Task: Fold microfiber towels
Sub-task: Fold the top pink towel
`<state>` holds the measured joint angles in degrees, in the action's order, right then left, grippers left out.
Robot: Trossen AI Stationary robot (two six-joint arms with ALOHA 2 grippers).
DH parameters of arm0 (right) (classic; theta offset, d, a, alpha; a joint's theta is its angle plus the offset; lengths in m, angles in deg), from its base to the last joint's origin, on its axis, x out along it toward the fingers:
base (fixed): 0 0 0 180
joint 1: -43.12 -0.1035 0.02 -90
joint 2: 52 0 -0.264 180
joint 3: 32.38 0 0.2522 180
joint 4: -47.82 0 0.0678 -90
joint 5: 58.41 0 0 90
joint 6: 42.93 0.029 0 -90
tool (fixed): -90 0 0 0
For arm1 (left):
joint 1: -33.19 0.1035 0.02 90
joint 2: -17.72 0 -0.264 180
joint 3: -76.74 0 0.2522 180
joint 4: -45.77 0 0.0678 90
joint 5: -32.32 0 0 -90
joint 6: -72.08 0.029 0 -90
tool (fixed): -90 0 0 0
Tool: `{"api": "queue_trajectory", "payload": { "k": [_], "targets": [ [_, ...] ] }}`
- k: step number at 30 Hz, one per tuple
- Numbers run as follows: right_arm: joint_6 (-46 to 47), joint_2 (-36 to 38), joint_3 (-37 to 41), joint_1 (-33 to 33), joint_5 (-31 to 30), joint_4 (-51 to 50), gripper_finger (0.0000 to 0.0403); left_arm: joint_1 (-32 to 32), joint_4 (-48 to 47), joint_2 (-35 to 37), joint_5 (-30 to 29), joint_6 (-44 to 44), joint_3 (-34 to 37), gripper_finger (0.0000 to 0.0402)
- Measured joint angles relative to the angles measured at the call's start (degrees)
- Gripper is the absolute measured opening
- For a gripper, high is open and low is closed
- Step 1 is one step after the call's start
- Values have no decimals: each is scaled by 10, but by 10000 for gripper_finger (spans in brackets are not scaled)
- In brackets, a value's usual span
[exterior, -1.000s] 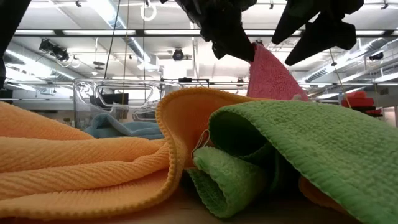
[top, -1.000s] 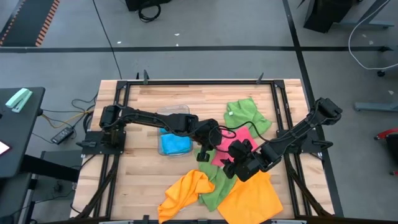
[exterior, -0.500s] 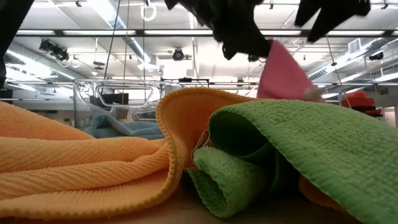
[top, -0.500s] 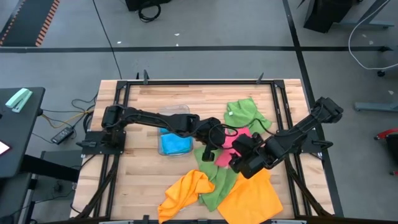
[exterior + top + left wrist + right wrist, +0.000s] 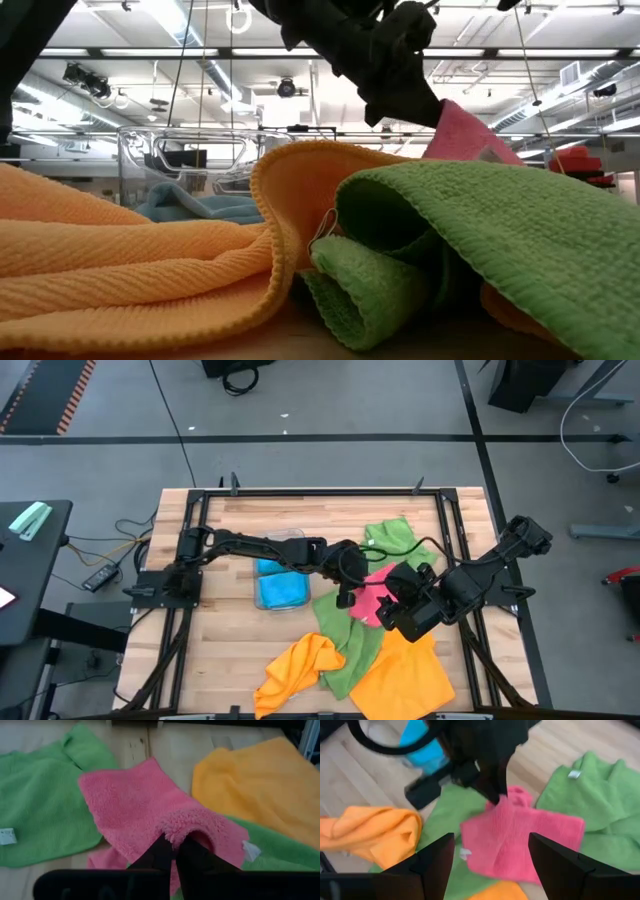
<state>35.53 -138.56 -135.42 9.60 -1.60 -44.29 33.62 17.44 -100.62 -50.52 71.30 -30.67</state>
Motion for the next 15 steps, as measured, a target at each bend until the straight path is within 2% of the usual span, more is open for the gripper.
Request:
{"api": "queue_trajectory", "payload": {
  "k": [8, 15],
  "targets": [
    [46, 0, -2, 0, -32, -18, 264, 14, -15, -19, 30, 60, 0, 12],
    [86, 14, -2, 15, -43, -18, 264, 13, 2, -35, 32, 92, -1, 34]
  ]
}}
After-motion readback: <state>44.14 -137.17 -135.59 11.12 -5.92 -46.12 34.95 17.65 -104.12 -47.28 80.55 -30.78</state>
